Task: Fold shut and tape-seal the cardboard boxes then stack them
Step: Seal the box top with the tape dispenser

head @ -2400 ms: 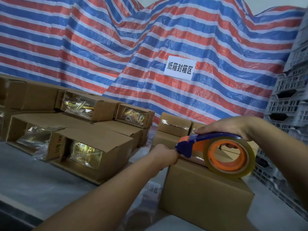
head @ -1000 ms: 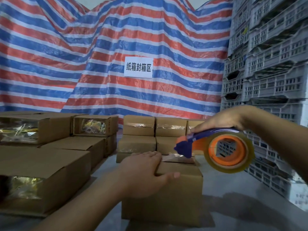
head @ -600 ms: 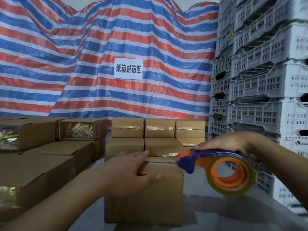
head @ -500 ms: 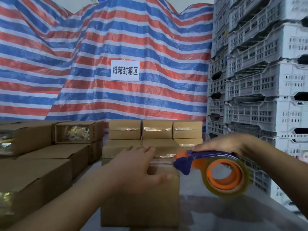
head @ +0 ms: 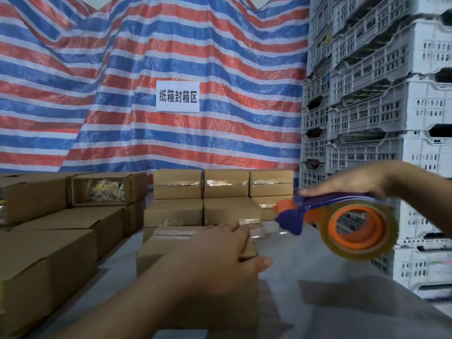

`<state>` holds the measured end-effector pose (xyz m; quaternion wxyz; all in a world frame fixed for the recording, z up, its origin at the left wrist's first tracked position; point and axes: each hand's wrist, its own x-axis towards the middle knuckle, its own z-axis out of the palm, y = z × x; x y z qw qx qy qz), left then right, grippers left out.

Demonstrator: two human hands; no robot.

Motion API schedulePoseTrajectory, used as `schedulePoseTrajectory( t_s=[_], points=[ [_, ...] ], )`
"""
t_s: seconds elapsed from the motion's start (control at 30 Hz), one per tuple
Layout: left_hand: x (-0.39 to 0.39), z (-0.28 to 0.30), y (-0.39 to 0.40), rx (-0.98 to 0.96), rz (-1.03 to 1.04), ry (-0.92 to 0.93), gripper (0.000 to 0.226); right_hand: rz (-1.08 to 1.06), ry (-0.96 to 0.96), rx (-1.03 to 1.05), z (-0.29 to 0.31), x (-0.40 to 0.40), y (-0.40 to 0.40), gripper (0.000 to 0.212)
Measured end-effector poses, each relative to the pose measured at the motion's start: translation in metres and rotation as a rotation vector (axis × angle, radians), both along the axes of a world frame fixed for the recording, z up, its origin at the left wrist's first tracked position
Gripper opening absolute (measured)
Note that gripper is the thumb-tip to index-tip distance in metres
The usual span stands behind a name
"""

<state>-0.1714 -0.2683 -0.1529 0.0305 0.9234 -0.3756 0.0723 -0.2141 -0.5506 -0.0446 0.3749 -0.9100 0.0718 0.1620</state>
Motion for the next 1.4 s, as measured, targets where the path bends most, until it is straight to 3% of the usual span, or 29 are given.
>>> schedulePoseTrajectory(
  t_s=[0.1,0.2,0.4,0.57,0.8,1.07,1.2,1.4],
  points=[
    [-0.001,-0.002,0.0,-0.002,-0.002,-0.015,0.083,-0.028,0.011,-0.063,0.011,-0.013,-0.005,0.059],
    [-0.001,-0.001,-0.001,-0.007,-0.007,-0.027,0.081,0.001,0.021,-0.319,0.004,-0.012,0.01,0.049],
    [-0.001,0.0,0.001,-0.014,-0.029,-0.023,0.078,0.014,0.022,-0.609,-0.007,0.003,0.041,0.058],
    [-0.002,0.001,0.001,-0.033,-0.058,-0.037,0.07,0.029,-0.09,-0.912,-0.008,0.005,0.072,0.066],
    [-0.003,0.004,-0.002,-0.059,-0.065,-0.015,0.069,0.001,-0.301,-1.41,-0.011,0.004,0.126,0.059],
    [-0.004,0.003,-0.009,-0.03,0.004,-0.029,0.073,0.023,-0.231,-1.626,-0.008,0.005,0.168,0.038],
    [-0.009,0.005,-0.007,-0.022,0.021,-0.037,0.078,0.139,-0.021,-2.016,-0.038,0.01,0.163,0.019],
    [-0.009,0.001,-0.008,-0.05,0.0,-0.076,0.076,-0.109,-0.162,-1.634,-0.067,0.021,0.094,0.038]
  ],
)
